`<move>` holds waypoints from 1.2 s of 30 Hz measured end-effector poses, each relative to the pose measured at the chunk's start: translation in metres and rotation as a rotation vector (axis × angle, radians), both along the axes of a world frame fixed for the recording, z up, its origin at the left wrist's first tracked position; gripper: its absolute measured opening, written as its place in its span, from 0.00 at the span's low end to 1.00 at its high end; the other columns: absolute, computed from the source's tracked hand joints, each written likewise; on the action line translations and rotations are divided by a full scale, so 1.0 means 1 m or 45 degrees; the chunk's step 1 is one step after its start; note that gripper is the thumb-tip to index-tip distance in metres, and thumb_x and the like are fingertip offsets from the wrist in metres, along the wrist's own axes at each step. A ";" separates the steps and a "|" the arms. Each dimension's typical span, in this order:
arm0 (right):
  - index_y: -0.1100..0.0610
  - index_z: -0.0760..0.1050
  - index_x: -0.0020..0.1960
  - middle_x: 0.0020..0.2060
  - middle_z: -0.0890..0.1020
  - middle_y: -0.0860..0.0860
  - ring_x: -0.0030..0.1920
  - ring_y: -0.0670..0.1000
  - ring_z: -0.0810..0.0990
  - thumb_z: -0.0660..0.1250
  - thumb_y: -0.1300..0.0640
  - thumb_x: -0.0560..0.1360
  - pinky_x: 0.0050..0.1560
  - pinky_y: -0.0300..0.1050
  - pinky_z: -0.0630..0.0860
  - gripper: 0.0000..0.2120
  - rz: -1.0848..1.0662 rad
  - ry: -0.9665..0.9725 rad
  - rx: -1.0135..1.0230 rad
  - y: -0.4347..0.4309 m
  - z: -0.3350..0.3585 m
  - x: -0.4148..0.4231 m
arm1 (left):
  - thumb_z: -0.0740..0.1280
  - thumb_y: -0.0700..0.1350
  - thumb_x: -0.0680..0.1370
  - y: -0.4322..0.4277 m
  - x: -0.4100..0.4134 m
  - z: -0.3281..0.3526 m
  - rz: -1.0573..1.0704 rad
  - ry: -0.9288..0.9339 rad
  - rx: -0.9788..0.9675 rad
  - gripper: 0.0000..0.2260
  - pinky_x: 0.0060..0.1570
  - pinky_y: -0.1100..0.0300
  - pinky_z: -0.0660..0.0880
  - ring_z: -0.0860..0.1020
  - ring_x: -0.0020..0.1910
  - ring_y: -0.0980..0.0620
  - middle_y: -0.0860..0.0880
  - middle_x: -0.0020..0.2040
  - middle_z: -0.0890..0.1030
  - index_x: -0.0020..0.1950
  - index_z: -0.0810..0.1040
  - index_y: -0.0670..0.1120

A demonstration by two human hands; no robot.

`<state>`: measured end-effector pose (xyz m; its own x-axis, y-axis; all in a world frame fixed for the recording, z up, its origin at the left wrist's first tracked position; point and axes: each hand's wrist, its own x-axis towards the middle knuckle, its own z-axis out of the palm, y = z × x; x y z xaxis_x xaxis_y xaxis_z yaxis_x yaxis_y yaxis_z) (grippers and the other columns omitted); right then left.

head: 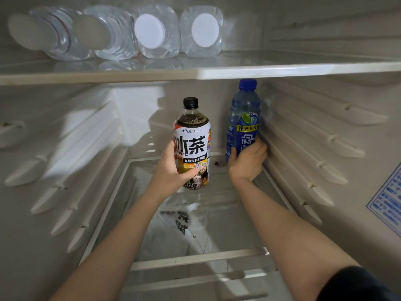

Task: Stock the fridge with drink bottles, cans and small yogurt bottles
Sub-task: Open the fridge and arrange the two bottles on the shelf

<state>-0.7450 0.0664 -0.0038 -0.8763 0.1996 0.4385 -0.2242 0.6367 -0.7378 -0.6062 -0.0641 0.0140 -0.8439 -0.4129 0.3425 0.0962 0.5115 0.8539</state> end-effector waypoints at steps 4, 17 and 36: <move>0.65 0.62 0.68 0.62 0.69 0.61 0.61 0.61 0.68 0.71 0.53 0.70 0.50 0.54 0.74 0.33 -0.002 0.012 0.011 0.001 -0.001 -0.001 | 0.75 0.52 0.63 -0.001 0.000 0.000 0.043 -0.015 -0.019 0.35 0.60 0.50 0.75 0.71 0.60 0.65 0.58 0.63 0.74 0.67 0.63 0.60; 0.65 0.69 0.62 0.58 0.73 0.61 0.60 0.59 0.71 0.72 0.61 0.69 0.57 0.42 0.65 0.24 0.426 0.035 -0.045 0.058 -0.002 0.017 | 0.79 0.48 0.64 0.000 -0.010 0.003 0.023 -0.087 -0.187 0.30 0.32 0.79 0.70 0.72 0.47 0.71 0.60 0.55 0.74 0.61 0.68 0.52; 0.55 0.76 0.52 0.44 0.79 0.46 0.43 0.45 0.76 0.69 0.64 0.70 0.46 0.36 0.71 0.12 0.392 0.066 -0.067 0.151 -0.035 0.120 | 0.80 0.53 0.61 0.100 -0.071 -0.013 0.099 0.145 -0.279 0.38 0.49 0.54 0.75 0.79 0.55 0.47 0.46 0.58 0.78 0.64 0.69 0.43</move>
<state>-0.6248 0.2177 -0.0391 -0.8758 -0.0483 0.4802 -0.4388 0.4941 -0.7505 -0.6774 0.0357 0.0012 -0.7634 -0.3805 0.5220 0.1389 0.6925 0.7079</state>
